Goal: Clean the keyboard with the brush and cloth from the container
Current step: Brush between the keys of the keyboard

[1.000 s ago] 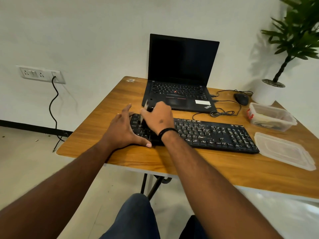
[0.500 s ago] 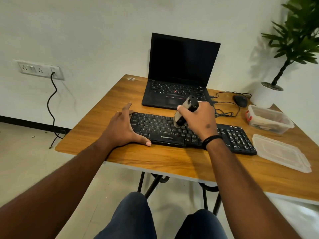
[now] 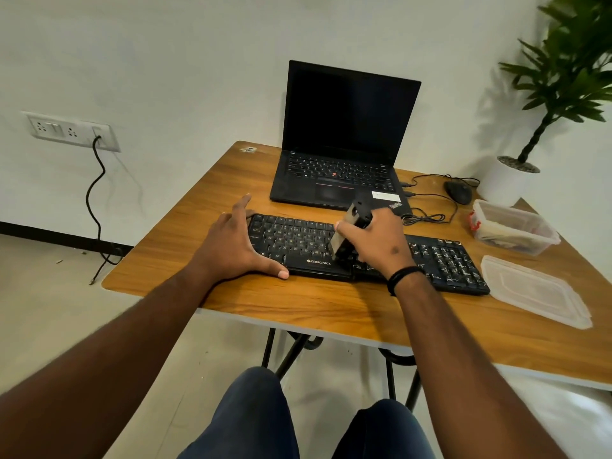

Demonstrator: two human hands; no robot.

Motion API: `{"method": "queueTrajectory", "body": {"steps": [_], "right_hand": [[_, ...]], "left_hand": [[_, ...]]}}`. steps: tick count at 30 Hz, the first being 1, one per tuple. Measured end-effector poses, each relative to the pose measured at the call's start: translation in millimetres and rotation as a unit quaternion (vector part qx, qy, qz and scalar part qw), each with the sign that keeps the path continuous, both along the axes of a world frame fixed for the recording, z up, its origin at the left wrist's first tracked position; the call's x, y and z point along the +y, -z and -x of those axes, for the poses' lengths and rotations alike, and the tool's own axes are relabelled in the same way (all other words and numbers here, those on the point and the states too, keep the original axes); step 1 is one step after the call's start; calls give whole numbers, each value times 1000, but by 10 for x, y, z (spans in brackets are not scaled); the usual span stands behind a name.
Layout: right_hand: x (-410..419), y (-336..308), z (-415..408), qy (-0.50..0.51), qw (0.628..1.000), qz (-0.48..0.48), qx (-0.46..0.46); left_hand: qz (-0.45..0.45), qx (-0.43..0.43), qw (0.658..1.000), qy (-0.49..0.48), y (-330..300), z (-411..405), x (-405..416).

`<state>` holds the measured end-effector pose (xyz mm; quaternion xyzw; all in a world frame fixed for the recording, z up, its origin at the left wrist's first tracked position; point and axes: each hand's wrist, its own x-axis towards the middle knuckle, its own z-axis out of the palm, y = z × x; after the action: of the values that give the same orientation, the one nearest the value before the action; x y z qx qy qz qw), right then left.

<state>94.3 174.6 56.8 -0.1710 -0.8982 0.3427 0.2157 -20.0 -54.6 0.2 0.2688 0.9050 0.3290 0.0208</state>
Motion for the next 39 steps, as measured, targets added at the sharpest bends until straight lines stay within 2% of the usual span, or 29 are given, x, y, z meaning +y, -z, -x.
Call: {"method": "queueTrajectory", "body": {"steps": [4,8,11,14,23,26,30,34,36,39], "right_hand": [[-24,4,16,3,1000,-20,15],[-43,3,47,-20,999,-3,-28],[-57,3,59,-4,999,-33,5],[-91,14,52,-29,999,5,-13],[-195,80,93,-34,998,38,38],[-219,73,99,-55,998,41,11],[-252,99,124,-15,999,32,41],[-314,56,130,-64,995,77,18],[-331,69,143,-50,994,91,33],[-202,98,145,8,997,80,-9]], "left_hand": [[0,0,1000,2,-9,-12,0],[3,0,1000,0,-1,-10,-7],[4,-1,1000,-1,-3,-10,-6],[4,-3,1000,-1,-18,-25,5],[2,-6,1000,-4,-8,-13,-3],[3,-4,1000,-4,-2,-10,2],[2,-7,1000,-6,7,2,-1],[0,-3,1000,-4,-1,-8,8],[3,-4,1000,-2,-12,-14,6],[3,-1,1000,1,-27,-34,10]]}}
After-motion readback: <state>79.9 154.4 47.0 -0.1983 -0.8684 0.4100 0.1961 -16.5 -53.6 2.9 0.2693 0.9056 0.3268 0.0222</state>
